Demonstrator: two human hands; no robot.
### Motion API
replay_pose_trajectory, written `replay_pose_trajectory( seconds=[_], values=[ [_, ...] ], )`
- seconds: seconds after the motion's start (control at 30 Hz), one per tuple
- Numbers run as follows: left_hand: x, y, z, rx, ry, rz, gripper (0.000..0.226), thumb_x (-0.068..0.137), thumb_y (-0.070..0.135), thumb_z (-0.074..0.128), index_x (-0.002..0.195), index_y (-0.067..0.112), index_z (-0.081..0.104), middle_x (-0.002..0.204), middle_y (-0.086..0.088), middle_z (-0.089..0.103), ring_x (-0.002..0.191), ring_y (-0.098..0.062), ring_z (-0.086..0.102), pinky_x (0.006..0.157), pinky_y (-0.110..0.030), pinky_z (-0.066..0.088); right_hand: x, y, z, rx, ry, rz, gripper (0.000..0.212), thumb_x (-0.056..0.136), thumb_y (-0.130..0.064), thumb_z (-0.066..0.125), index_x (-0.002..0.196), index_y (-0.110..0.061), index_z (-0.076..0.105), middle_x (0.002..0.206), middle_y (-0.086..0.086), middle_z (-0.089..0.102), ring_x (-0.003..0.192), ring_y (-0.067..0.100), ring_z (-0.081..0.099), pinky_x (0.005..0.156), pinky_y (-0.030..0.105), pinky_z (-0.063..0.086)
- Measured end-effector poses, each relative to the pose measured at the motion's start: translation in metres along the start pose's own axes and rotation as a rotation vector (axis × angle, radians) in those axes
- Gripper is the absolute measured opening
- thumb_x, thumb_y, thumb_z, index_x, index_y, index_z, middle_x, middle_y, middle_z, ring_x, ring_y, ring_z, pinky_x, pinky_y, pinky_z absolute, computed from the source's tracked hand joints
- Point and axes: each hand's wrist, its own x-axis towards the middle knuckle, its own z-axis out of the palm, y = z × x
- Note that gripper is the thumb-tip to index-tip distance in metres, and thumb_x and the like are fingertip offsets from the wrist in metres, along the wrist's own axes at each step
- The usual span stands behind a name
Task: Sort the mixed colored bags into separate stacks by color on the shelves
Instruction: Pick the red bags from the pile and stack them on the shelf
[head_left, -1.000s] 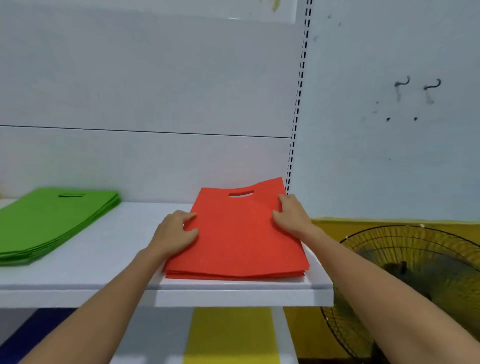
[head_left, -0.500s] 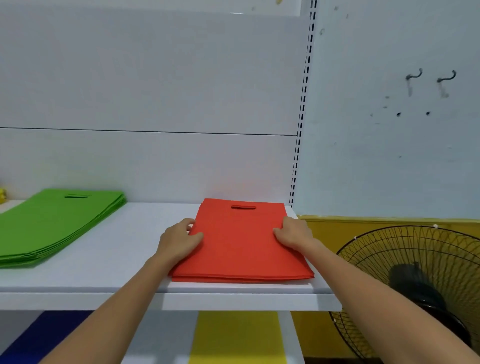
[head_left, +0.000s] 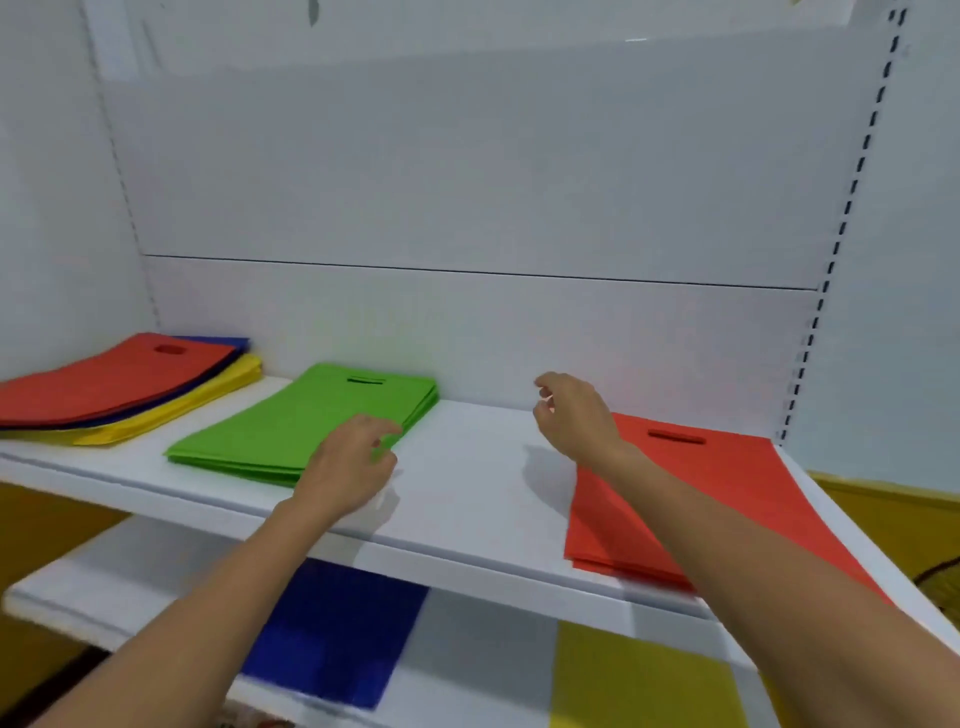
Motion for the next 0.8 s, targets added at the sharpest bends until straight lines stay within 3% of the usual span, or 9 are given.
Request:
replay_pose_trajectory(
  seconds=[0.33, 0.43, 0.53, 0.7, 0.8],
  values=[
    [-0.058, -0.173, -0.160, 0.207, 0.184, -0.213, 0.031, 0.088, 0.016, 0.054, 0.119, 0.019, 0.059, 0.118, 0.000, 0.056, 0.104, -0.016, 0.054, 0.091, -0.032, 0.041, 0.047, -0.256, 0.127, 0.227, -0.176, -0.329, 0.043, 0.089, -0.016, 0.049, 0.132, -0.008, 0.047, 0.126, 0.015, 0.057, 0.119, 0.031, 0.049, 0.095, 0.036, 0.041],
    [-0.076, -0.211, -0.194, 0.288, 0.210, -0.285, 0.033, 0.089, 0.018, 0.053, 0.121, 0.020, 0.058, 0.121, 0.002, 0.055, 0.107, -0.014, 0.053, 0.090, -0.030, 0.041, 0.056, -0.315, 0.153, 0.276, -0.228, -0.376, 0.038, 0.088, -0.015, 0.048, 0.125, -0.005, 0.050, 0.119, 0.016, 0.059, 0.113, 0.032, 0.052, 0.090, 0.038, 0.044],
    [-0.086, -0.253, -0.222, 0.342, 0.233, -0.339, 0.033, 0.087, 0.018, 0.054, 0.119, 0.020, 0.059, 0.122, 0.000, 0.056, 0.108, -0.016, 0.053, 0.092, -0.031, 0.041, 0.061, -0.364, 0.182, 0.316, -0.256, -0.424, 0.035, 0.087, -0.014, 0.047, 0.120, -0.001, 0.052, 0.113, 0.016, 0.061, 0.107, 0.032, 0.054, 0.085, 0.039, 0.047],
    [-0.079, -0.313, -0.240, 0.346, 0.280, -0.404, 0.033, 0.086, 0.016, 0.054, 0.118, 0.021, 0.060, 0.123, -0.001, 0.056, 0.109, -0.018, 0.053, 0.094, -0.033, 0.042, 0.073, -0.417, 0.232, 0.325, -0.293, -0.509, 0.047, 0.089, -0.014, 0.045, 0.136, -0.007, 0.044, 0.125, 0.012, 0.057, 0.115, 0.027, 0.052, 0.091, 0.036, 0.045],
    [-0.057, -0.345, -0.239, 0.324, 0.279, -0.384, 0.034, 0.087, 0.015, 0.054, 0.120, 0.020, 0.059, 0.122, 0.000, 0.056, 0.107, -0.016, 0.053, 0.094, -0.033, 0.043, 0.097, -0.439, 0.261, 0.297, -0.292, -0.531, 0.047, 0.089, -0.015, 0.045, 0.136, -0.007, 0.044, 0.125, 0.012, 0.056, 0.115, 0.028, 0.052, 0.090, 0.036, 0.043]
  ],
)
